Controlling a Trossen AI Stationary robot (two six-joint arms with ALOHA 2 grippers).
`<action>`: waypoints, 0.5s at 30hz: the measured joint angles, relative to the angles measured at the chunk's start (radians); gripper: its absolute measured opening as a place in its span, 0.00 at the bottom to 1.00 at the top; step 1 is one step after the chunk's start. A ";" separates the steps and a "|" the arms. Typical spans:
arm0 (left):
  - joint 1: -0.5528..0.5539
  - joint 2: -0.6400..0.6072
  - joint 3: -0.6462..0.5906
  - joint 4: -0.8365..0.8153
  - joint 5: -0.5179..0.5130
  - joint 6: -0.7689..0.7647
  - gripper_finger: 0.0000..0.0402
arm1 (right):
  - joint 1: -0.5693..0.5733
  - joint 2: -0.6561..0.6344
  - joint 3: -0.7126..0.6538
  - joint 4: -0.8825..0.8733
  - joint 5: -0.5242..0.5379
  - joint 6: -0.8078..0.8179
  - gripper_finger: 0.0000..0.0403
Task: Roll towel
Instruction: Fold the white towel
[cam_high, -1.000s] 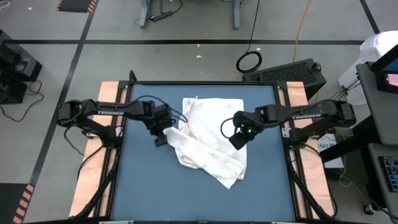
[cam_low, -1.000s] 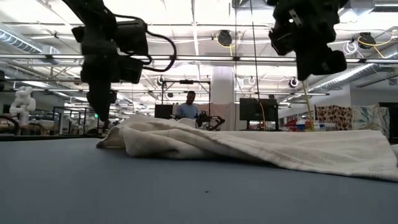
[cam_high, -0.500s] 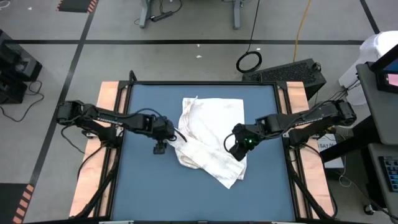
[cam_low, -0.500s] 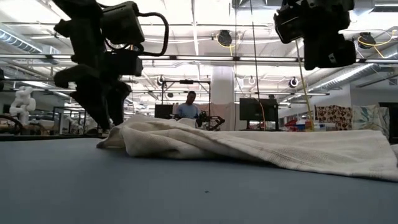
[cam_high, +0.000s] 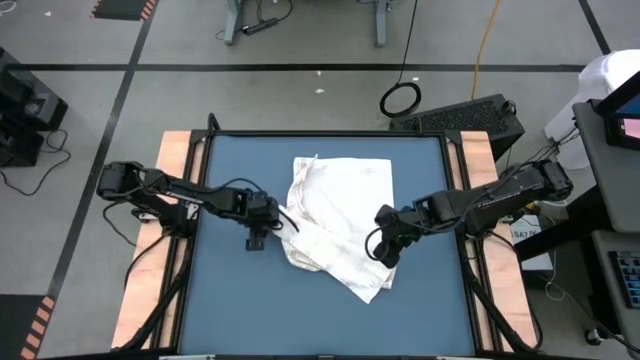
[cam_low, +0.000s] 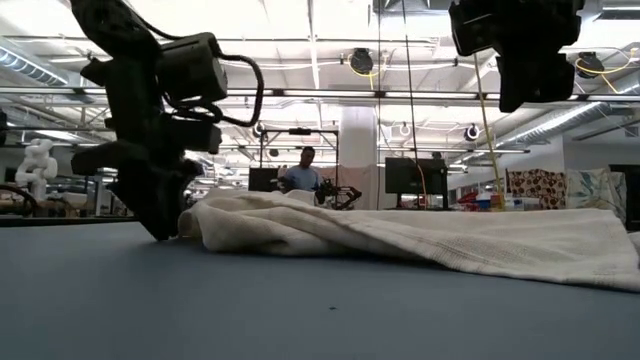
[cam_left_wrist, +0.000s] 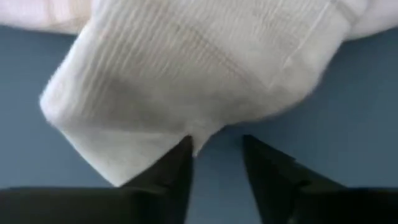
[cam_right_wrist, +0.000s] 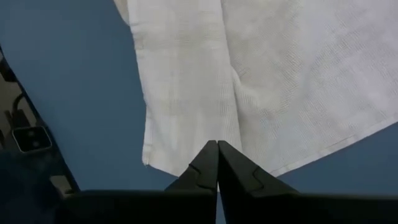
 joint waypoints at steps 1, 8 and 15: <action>0.000 0.008 0.001 0.012 0.004 0.000 0.27 | 0.000 0.000 0.000 0.000 0.000 -0.010 0.00; 0.000 0.004 0.009 0.016 0.006 -0.064 0.02 | 0.001 0.000 0.000 0.008 -0.010 -0.065 0.00; -0.016 -0.037 0.102 -0.172 0.012 -0.164 0.01 | 0.079 0.003 -0.002 0.191 0.075 -0.209 0.02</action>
